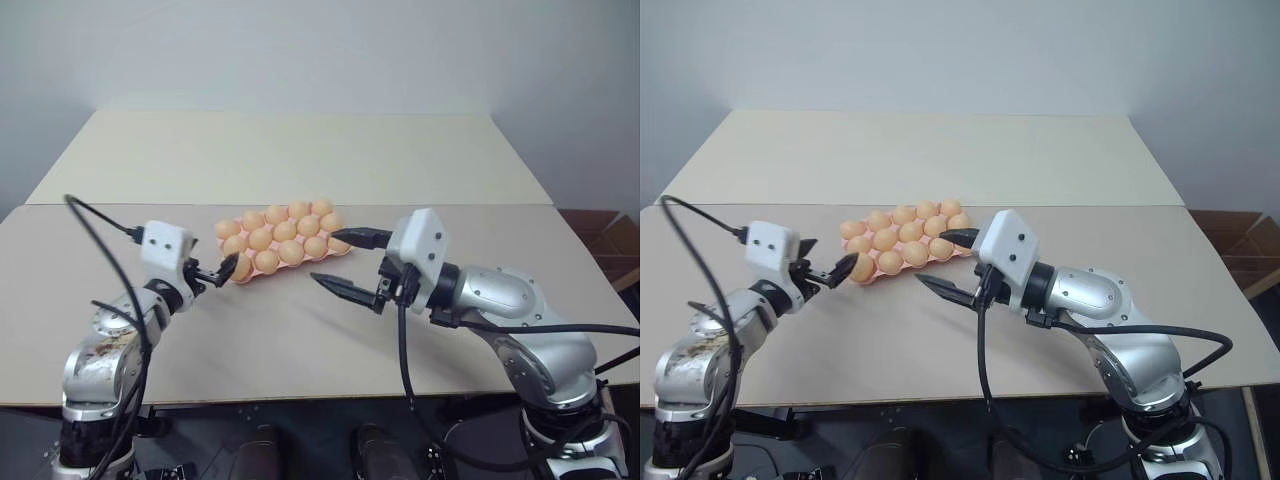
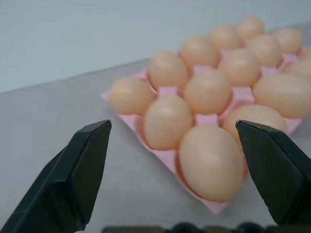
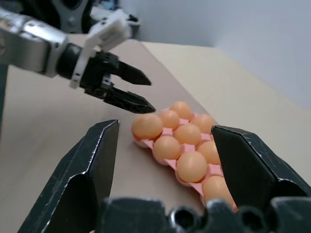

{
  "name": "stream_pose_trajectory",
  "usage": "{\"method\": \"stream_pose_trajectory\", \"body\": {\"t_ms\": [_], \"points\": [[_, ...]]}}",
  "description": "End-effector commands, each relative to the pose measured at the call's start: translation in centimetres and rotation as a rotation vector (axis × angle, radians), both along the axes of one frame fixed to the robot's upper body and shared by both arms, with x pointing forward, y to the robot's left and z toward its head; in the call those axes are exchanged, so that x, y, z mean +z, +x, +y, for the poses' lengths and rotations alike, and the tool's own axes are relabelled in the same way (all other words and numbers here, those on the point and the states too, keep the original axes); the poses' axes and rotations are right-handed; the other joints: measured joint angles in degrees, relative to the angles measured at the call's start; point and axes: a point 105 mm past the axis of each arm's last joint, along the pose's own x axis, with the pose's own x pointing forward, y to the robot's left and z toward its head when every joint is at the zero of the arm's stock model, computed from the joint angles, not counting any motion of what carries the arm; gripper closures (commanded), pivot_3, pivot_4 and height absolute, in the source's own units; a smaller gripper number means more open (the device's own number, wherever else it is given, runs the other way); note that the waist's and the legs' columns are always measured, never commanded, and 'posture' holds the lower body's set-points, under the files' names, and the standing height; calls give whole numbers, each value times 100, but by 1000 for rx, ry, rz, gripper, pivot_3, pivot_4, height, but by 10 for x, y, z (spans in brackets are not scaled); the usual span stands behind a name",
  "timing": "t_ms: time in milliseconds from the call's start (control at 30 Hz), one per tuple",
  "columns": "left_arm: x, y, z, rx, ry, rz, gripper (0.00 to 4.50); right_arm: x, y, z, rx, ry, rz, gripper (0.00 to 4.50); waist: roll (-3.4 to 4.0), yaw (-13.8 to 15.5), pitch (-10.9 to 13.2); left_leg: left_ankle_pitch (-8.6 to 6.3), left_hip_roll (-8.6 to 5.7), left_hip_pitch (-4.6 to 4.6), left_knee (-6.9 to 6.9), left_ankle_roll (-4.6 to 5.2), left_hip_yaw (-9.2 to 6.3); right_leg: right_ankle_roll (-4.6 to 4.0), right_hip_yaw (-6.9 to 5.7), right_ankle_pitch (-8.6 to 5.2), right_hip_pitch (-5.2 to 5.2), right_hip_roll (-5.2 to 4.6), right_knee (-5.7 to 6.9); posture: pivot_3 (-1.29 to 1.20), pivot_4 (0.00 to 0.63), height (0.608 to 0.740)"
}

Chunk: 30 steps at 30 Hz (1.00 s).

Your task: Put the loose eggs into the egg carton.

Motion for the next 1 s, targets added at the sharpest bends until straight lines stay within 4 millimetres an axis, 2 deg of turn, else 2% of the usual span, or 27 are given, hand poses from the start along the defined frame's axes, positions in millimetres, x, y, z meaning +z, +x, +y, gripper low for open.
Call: {"method": "stream_pose_trajectory", "body": {"t_ms": [33, 167, 333, 433, 567, 700, 833, 1000], "points": [[22, -19, 3, -4, -8, -112, 49, -2, 6, -21, -182, 82, -7, 890, 0, 10, 0, 0, -1, -2, 0, 0, 0, 0, 0, 0, 0, -2, -1, 0, 150, 740], [15, -41, 10, 37, -39, -161, 49, -30, 16, -55, -543, 164, -20, 890, -1, 3, -3, 0, 0, -4, 0, -1, 5, 0, 2, 0, -6, -5, 2, 0, 150, 740], [-2, -57, 7, 165, -75, -216, 49, -57, 0, -84, -814, 198, -181, 890, 0, 7, -7, 1, -2, 20, 0, -3, 11, 1, 5, 0, 14, -4, 1, 0, 150, 740], [-10, -64, 1, 227, -83, -249, 49, -73, -19, -90, -843, 196, -216, 890, -3, 1, -11, 1, -3, 29, 0, -3, 13, 2, 7, 0, 25, -3, -4, 0, 150, 740], [-22, -73, -4, 273, -95, -240, 49, -90, -31, -101, -941, 271, -111, 890, -3, -34, -11, 0, 3, 32, -1, -4, 13, 1, 12, -3, 25, 0, -7, 0, 150, 740], [-29, -79, -6, 297, -100, -241, 49, -102, -28, -111, -1027, 306, -9, 890, -3, -23, -12, 0, 9, 36, -1, -4, 13, -7, 13, -7, 27, 1, -7, 0, 150, 740], [-31, -80, -7, 296, -97, -242, 49, -103, -22, -116, -1050, 293, -21, 890, -3, -13, -12, 0, 8, 32, -1, -4, 13, -34, 13, -24, 23, -1, -10, 0, 150, 740], [-32, -83, -9, 265, -95, -249, 49, -104, -19, -116, -1047, 284, -28, 890, -3, -13, -12, 0, 6, 15, -1, -4, 12, -9, 11, -18, 9, 1, -9, 0, 150, 740]]}}
